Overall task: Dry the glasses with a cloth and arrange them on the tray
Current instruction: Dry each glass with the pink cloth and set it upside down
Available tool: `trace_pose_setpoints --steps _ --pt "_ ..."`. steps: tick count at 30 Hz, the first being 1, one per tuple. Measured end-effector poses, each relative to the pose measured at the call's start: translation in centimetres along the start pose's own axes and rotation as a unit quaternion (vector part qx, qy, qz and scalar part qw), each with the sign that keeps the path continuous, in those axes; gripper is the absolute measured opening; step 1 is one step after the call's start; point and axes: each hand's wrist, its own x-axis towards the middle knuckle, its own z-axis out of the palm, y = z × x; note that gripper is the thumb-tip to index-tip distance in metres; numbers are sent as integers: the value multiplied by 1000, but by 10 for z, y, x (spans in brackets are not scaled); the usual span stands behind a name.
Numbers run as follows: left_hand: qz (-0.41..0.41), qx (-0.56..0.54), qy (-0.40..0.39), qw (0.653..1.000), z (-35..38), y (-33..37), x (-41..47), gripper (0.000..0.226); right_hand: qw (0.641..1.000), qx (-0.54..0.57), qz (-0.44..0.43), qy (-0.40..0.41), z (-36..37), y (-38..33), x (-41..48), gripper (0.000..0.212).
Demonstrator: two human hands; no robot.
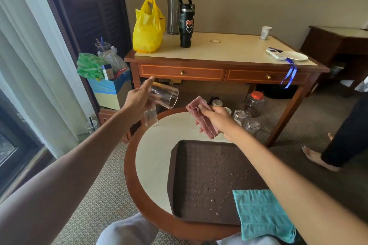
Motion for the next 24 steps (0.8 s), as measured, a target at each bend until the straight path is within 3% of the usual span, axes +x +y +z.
trace_pose_setpoints --steps 3,6,12,15,24 --pt "2 21 18 1000 -7 -12 20 61 998 29 7 53 1 8 14 31" --pt "58 124 11 991 -7 -22 36 69 995 20 6 101 4 12 32 25" --pt "168 337 -5 926 11 -35 80 59 986 -17 4 168 12 18 86 25" --pt "184 391 -16 902 24 -45 111 57 983 4 3 185 11 22 116 16" --pt "195 510 7 838 36 -92 170 53 986 -2 6 168 27 38 173 16"
